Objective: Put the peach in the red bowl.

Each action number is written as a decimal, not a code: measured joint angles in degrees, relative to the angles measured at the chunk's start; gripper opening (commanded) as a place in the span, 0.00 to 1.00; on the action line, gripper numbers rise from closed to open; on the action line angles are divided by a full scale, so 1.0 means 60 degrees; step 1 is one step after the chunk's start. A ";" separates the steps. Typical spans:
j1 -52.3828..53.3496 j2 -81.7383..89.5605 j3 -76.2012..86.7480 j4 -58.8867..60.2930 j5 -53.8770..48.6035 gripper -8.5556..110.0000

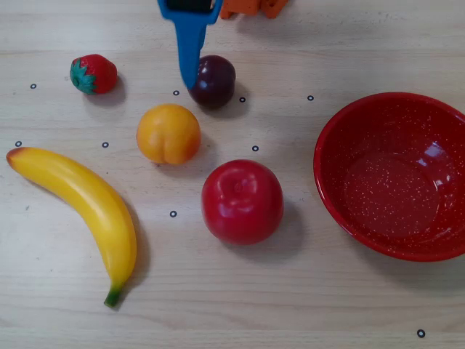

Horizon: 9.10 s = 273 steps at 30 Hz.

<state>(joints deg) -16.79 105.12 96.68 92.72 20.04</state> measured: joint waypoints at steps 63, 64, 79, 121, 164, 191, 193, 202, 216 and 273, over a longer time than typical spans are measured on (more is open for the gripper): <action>-0.1436 -0.4146 0.1538 -0.5083 0.2563 0.74; -0.1436 -0.4146 0.1538 -0.5156 0.2578 0.74; -0.1289 -0.4365 0.1436 -0.5186 0.2534 0.72; -0.1172 -0.4761 0.1069 -0.5332 0.2461 0.50; -0.1113 -0.4775 0.0879 -0.5332 0.2593 0.34; -0.1157 -0.4819 0.0645 -0.5303 0.2593 0.07; -0.1157 -0.4834 0.0601 -0.5303 0.2593 0.07; -0.1143 -0.4849 0.0205 -0.4409 0.2578 0.07; -0.1157 -0.4658 -0.0527 -0.2446 0.2534 0.07; 0.7837 -1.0415 -0.9404 -0.1377 -0.1890 0.31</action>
<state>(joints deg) 30.23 42.63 40.25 84.46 8.70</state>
